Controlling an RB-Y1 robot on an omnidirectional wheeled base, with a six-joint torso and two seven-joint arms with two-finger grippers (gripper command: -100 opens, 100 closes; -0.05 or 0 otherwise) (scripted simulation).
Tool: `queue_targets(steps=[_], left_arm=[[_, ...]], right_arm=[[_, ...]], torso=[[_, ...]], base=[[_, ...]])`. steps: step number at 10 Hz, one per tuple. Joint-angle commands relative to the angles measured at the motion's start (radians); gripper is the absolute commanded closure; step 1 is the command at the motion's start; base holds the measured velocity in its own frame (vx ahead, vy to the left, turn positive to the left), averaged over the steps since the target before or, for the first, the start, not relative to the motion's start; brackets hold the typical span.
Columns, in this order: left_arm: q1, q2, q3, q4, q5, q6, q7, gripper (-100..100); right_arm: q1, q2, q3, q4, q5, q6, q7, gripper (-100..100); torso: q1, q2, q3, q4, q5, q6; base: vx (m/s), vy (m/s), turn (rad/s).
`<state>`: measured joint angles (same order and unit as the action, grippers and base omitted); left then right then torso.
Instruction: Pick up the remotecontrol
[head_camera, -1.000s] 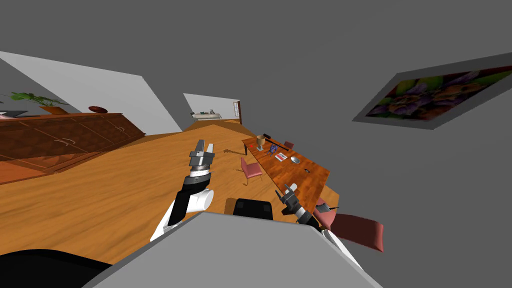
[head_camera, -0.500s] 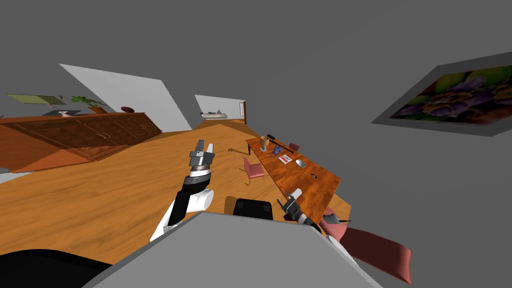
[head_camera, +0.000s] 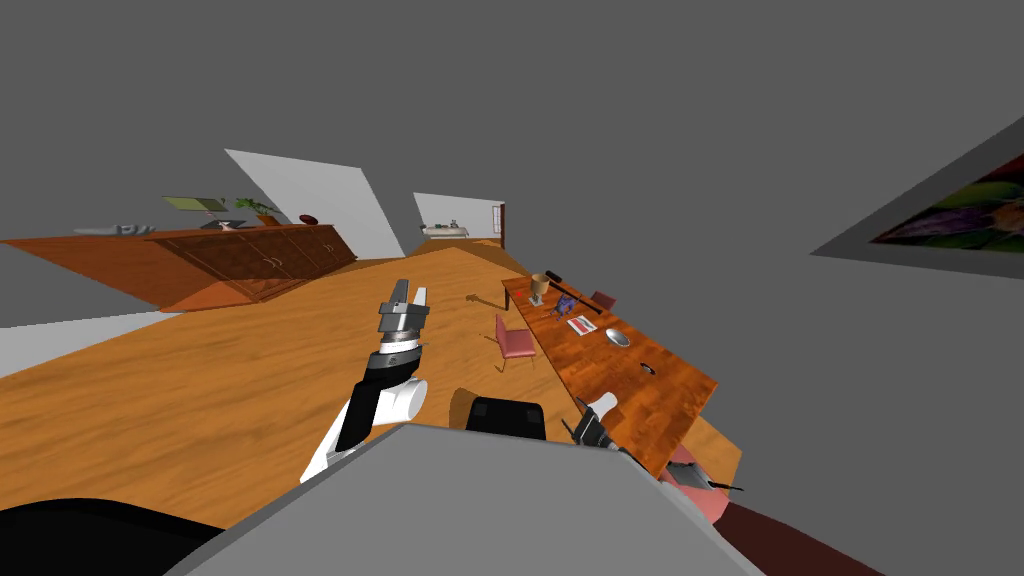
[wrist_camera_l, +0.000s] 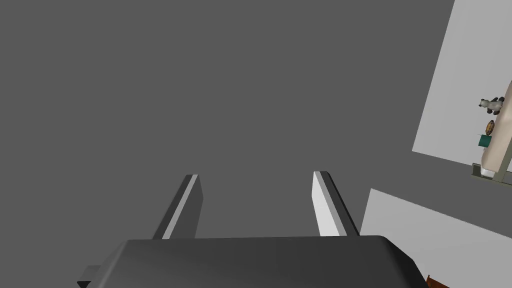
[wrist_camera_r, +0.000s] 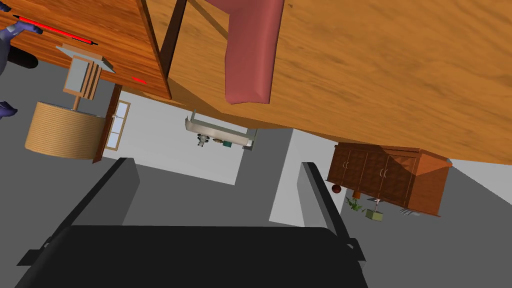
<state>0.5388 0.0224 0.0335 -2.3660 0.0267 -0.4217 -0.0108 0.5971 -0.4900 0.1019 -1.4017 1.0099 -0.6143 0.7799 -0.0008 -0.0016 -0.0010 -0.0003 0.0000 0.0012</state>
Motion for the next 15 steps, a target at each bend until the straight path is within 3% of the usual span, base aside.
queue_targets(steps=[1,4,6,7,9,12,14,15], left_arm=[[0.000,0.000,0.000,0.000,0.000,0.000,0.000,0],[0.000,0.000,0.000,0.000,0.000,0.000,0.000,0],[0.000,0.000,0.000,0.000,0.000,0.000,0.000,0],[0.000,0.000,0.000,0.000,0.000,0.000,0.000,0],[0.000,0.000,0.000,0.000,0.000,0.000,0.000,0],[0.000,0.000,0.000,0.000,0.000,0.000,0.000,0],[0.000,0.000,0.000,0.000,0.000,0.000,0.000,0],[0.000,0.000,0.000,0.000,0.000,0.000,0.000,0]], right_arm=[[0.001,-0.008,0.002,0.002,0.032,0.008,-0.005,-100],[-0.027,-0.034,-0.001,0.105,0.128,0.016,0.048,-100],[-0.027,-0.034,-0.001,0.130,0.155,0.016,0.048,-100],[-0.042,-0.045,-0.003,0.166,0.201,0.019,0.072,-100],[-0.042,-0.045,-0.003,0.194,0.215,0.019,0.072,-100],[-0.076,-0.065,-0.008,0.296,0.313,0.027,0.117,-100],[-0.076,-0.065,-0.008,0.319,0.330,0.027,0.117,-100],[-0.094,-0.073,-0.011,0.357,0.379,0.031,0.137,-100]], torso=[[0.000,0.000,0.000,0.000,0.000,0.000],[0.000,0.001,0.000,0.000,0.000,0.000],[-0.001,0.000,0.000,0.000,0.000,0.000],[0.000,0.001,0.000,0.000,0.000,0.000],[0.000,0.000,0.000,0.000,0.000,0.000],[0.000,0.000,0.000,0.000,0.000,0.000],[-0.001,0.000,0.000,0.000,0.000,0.001],[0.000,0.001,0.001,0.000,0.000,0.001]], base=[[0.013,-0.012,-0.014],[0.021,-0.018,0.224],[0.021,-0.021,0.061],[0.019,-0.008,0.244],[0.017,-0.019,0.067],[0.019,-0.024,0.217],[0.013,-0.025,0.054],[0.007,-0.017,0.256]])
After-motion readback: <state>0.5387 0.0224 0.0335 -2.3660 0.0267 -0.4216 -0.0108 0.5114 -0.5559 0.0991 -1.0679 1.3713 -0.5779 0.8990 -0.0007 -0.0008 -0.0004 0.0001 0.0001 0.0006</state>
